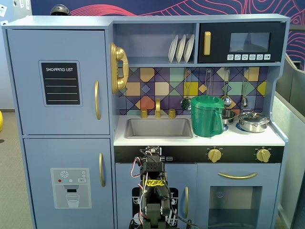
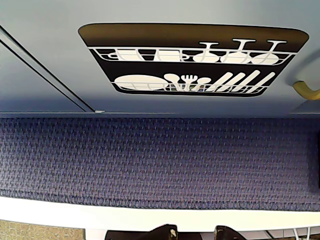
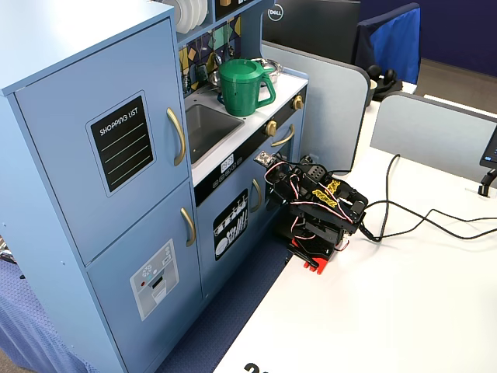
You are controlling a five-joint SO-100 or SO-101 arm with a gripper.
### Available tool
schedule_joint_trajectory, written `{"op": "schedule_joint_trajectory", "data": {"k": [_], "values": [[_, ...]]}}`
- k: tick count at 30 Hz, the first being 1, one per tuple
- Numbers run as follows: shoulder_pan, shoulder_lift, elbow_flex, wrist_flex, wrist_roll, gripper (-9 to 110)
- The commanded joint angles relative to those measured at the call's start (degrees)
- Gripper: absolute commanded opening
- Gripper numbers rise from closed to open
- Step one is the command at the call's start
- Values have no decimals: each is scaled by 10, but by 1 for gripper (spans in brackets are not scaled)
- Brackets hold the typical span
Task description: Open the left cabinet door
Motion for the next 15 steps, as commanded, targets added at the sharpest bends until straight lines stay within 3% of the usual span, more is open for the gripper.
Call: {"op": "schedule_joint_trajectory", "data": {"k": [1,11,15], "values": [[27,-2,60,36,76,0],[24,-2,60,35,75,0],[20,-3,55,-35,67,0]]}}
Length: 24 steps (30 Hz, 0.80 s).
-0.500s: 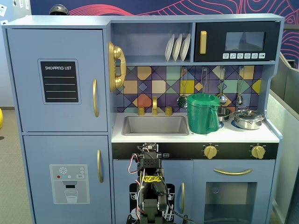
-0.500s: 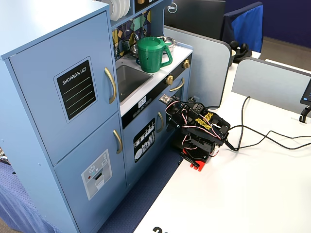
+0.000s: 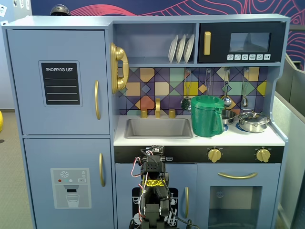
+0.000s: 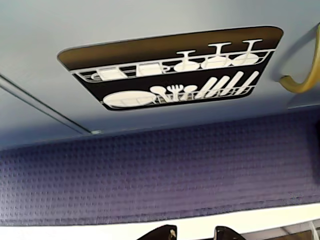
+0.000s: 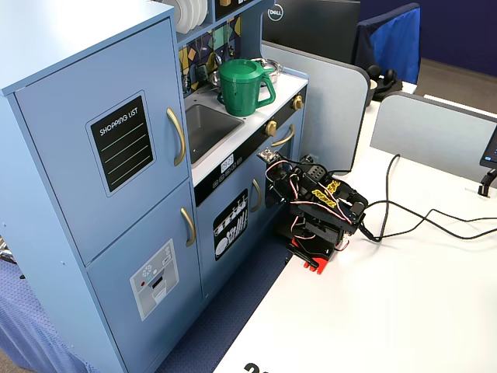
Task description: Open the left cabinet door
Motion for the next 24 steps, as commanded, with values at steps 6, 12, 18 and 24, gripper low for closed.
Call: {"op": "schedule_joint_trajectory", "data": {"k": [6,12,18,24], "values": [[-61,-4,-5,-149,-6,2],[-141,-6,-115,-123,38,1],[-153,-6,-214,-120,33,2],[-187,-63,-316,-189,-3,4]]}}
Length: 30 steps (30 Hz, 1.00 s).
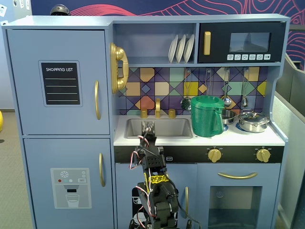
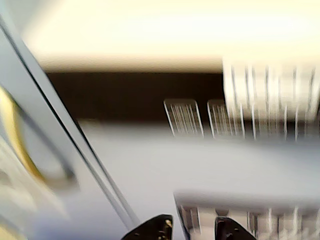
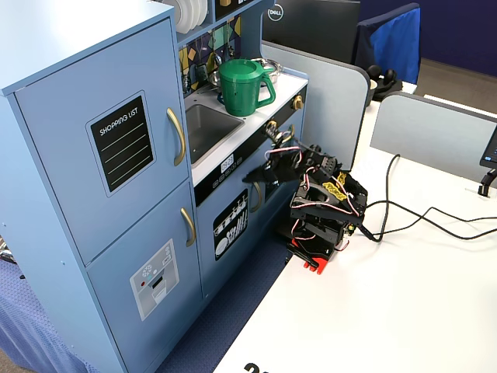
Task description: Open the left cabinet door
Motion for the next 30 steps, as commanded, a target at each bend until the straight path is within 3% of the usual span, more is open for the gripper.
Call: {"op": "schedule_joint_trajectory", "data": {"k": [1,13,19,30], "values": [[-35,-62,-112,-53,-20,4],[-152,-265,-280,-221,-34,4],[-221,-325,-297,-360,-76,6],[-249,-369,-279,-454,-140,15]]}}
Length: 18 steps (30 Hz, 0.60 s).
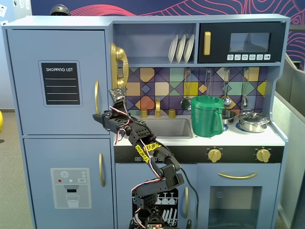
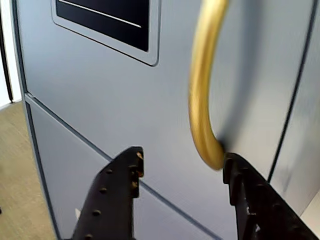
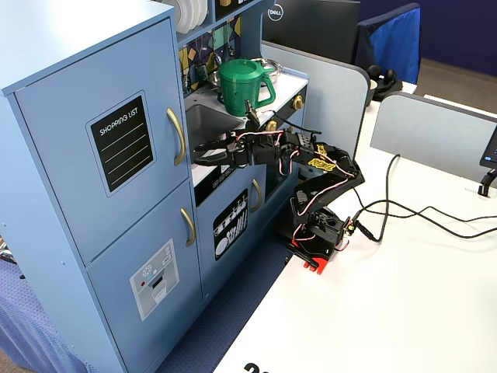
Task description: Open the left cabinet door
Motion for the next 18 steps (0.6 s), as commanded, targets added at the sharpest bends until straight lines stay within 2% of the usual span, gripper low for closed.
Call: {"op": "schedule_joint_trajectory", "data": {"k": [1,9,18], "values": [[-4,-11,-29,-42,-28,15],[-9,-40,-33,-134,-66,14],[-11,-95,-64,-163,-74,13]]}}
